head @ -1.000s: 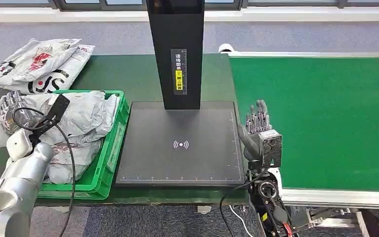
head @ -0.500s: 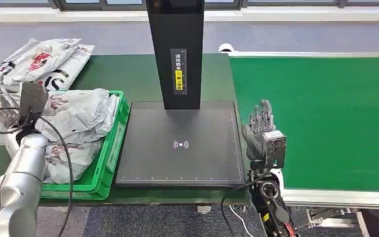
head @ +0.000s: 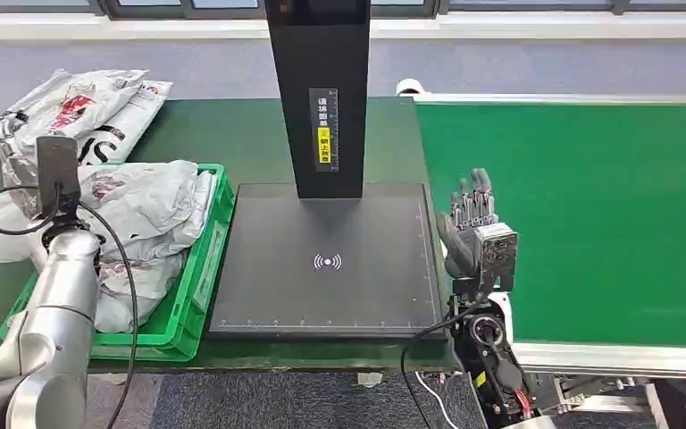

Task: Moved the parcel from conveyor to table for the left to box.

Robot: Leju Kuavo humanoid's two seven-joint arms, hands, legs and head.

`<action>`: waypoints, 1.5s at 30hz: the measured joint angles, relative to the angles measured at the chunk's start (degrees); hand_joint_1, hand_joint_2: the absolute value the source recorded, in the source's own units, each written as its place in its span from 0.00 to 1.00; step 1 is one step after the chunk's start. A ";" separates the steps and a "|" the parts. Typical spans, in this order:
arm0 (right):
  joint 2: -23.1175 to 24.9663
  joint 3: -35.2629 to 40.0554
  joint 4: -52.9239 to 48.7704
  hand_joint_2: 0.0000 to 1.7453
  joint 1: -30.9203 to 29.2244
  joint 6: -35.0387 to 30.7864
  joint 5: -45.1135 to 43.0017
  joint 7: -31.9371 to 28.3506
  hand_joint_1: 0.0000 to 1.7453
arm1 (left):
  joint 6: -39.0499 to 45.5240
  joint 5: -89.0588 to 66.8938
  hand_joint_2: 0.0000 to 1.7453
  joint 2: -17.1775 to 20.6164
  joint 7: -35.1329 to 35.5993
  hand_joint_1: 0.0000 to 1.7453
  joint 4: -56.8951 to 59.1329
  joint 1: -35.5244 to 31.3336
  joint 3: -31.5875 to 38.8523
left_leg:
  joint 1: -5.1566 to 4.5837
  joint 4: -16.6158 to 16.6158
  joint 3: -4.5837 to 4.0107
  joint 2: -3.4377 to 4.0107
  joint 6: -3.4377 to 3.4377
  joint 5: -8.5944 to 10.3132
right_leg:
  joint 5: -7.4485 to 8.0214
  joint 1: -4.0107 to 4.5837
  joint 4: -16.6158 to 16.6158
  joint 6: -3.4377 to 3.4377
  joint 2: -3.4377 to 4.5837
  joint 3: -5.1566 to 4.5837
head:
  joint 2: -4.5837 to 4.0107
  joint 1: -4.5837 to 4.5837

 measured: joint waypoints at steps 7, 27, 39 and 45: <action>0.00 0.39 3.67 1.00 -3.23 0.41 1.37 -1.03 0.00 | -11.48 7.70 1.00 -3.76 -3.61 0.00 -2.51 1.49 -4.47 | -0.05 0.01 -0.02 -0.04 0.01 0.00 | 0.03 -0.04 0.00 0.03 -0.02 0.02 | 0.00 0.00; 4.79 4.74 14.56 1.00 -12.09 -5.38 7.15 -2.54 0.00 | -24.11 22.10 1.00 -15.22 -11.73 0.00 -9.33 8.94 -18.65 | -0.06 0.02 -0.10 -0.08 0.04 0.01 | 0.04 -0.11 -0.01 0.05 -0.04 -0.03 | -0.02 0.02; 7.52 6.19 16.42 1.00 -10.42 -11.28 10.84 -2.14 0.00 | -18.69 27.17 1.00 -21.27 -15.54 0.00 -1.38 8.95 -23.41 | -0.09 0.02 -0.12 -0.08 0.03 0.00 | 0.02 -0.09 -0.01 0.06 -0.03 -0.07 | -0.02 0.02; 7.91 6.95 16.42 1.00 -10.43 -11.32 11.43 -1.20 0.00 | -18.28 27.21 1.00 -21.75 -15.06 0.00 -0.39 8.94 -23.96 | -0.09 0.02 -0.12 -0.10 0.04 0.01 | 0.02 -0.08 -0.01 0.06 -0.05 -0.07 | 0.00 0.02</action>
